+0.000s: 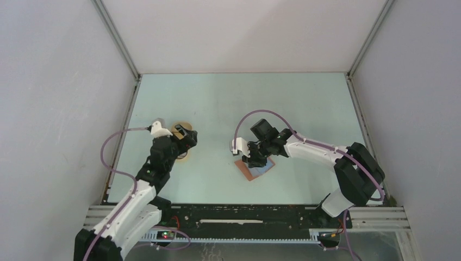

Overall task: Put the credit cards into the card holder
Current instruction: Open the card holder at the center of the board, then move the storage box to the center of the board.

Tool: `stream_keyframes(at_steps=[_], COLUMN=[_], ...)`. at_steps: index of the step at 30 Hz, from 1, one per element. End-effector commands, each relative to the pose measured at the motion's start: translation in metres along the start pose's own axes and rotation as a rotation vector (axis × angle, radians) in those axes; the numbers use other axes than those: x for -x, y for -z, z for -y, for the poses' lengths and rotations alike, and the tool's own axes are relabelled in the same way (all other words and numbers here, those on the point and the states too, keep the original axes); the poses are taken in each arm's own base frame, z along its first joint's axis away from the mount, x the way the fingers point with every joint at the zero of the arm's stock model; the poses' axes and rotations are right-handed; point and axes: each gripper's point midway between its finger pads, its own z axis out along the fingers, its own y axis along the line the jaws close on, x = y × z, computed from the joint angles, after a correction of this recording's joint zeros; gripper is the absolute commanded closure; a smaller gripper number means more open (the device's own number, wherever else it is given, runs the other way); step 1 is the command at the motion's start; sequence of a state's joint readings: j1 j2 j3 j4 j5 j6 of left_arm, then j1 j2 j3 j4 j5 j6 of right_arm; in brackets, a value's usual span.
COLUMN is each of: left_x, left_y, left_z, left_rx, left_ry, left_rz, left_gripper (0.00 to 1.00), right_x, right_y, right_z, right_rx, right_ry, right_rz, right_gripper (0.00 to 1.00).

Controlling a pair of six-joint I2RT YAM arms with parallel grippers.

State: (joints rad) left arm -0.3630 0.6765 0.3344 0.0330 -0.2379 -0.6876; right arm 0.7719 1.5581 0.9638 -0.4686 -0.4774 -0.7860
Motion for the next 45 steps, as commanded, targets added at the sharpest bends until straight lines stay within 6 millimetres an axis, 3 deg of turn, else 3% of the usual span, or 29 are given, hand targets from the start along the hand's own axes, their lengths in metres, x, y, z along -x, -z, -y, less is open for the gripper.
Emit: stream_keyframes(at_steps=[1, 6, 11, 13, 16, 25, 29, 34, 41, 45], left_x=[0.011, 0.007, 0.021, 0.026, 0.018, -0.009, -0.025, -0.031, -0.048, -0.056], left_y=[-0.014, -0.026, -0.033, -0.041, -0.053, -0.069, -0.077, -0.081, -0.085, -0.083], left_z=[0.007, -0.022, -0.047, -0.045, -0.042, -0.04, -0.039, -0.035, -0.017, -0.006], left_rx=[0.026, 0.199, 0.386, 0.407, 0.411, 0.413, 0.394, 0.376, 0.274, 0.227], left_ry=[0.078, 0.174, 0.214, 0.195, 0.153, 0.132, 0.162, 0.164, 0.131, 0.061], left_rz=[-0.072, -0.071, -0.027, -0.05, -0.13, -0.325, -0.438, -0.485, -0.631, -0.692], left_gripper=[0.06, 0.06, 0.11, 0.16, 0.24, 0.26, 0.36, 0.47, 0.72, 0.79], right_x=[0.015, 0.019, 0.021, 0.021, 0.022, 0.025, 0.027, 0.029, 0.033, 0.034], right_y=[0.006, 0.011, 0.013, 0.014, 0.015, 0.022, 0.027, 0.03, 0.035, 0.037], right_z=[0.0, 0.002, 0.004, 0.004, 0.005, 0.007, 0.008, 0.008, 0.006, 0.005], right_rx=[0.024, 0.017, 0.019, 0.02, 0.018, 0.006, 0.003, 0.005, 0.007, 0.017], right_ry=[-0.081, -0.098, -0.118, -0.123, -0.13, -0.142, -0.146, -0.147, -0.146, -0.156], right_rz=[0.041, 0.058, 0.07, 0.069, 0.073, 0.095, 0.107, 0.119, 0.138, 0.15], right_gripper=[0.7, 0.69, 0.69, 0.69, 0.69, 0.69, 0.69, 0.69, 0.69, 0.69])
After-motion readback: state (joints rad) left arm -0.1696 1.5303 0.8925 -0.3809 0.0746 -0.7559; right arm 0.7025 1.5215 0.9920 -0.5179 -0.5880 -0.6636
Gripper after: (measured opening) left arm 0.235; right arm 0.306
